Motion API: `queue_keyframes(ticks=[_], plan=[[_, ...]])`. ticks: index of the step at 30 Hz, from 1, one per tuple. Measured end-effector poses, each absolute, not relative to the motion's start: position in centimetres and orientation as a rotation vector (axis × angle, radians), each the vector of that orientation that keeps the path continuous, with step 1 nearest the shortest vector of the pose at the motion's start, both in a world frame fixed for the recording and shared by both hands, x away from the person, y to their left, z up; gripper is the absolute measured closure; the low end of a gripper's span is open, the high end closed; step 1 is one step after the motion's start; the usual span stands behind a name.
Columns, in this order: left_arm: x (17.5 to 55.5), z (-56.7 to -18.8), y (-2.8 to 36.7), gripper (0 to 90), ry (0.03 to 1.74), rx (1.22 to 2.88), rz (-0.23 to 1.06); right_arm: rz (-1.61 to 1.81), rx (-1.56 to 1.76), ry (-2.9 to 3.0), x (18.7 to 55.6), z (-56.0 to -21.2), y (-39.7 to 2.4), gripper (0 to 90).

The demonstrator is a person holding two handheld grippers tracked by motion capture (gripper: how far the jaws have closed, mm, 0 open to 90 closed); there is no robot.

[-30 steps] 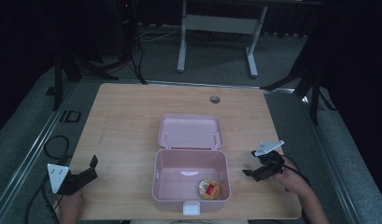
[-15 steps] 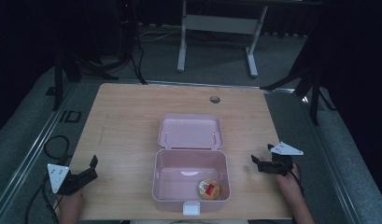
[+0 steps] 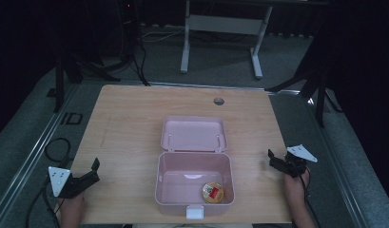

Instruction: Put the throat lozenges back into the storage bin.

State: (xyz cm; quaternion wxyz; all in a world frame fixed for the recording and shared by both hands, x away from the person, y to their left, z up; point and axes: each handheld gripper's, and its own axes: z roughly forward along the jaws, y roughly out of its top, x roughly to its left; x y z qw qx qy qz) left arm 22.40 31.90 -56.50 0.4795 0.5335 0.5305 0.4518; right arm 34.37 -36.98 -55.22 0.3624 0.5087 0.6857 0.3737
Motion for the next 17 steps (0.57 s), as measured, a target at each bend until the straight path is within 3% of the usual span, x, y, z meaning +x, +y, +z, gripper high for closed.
queue_keyframes(ticks=[17], plan=[[22.38,-56.51,31.97,0.3,1.294,1.297,1.098,0.951,1.345,1.767,34.54,-55.37,-37.14,12.2]])
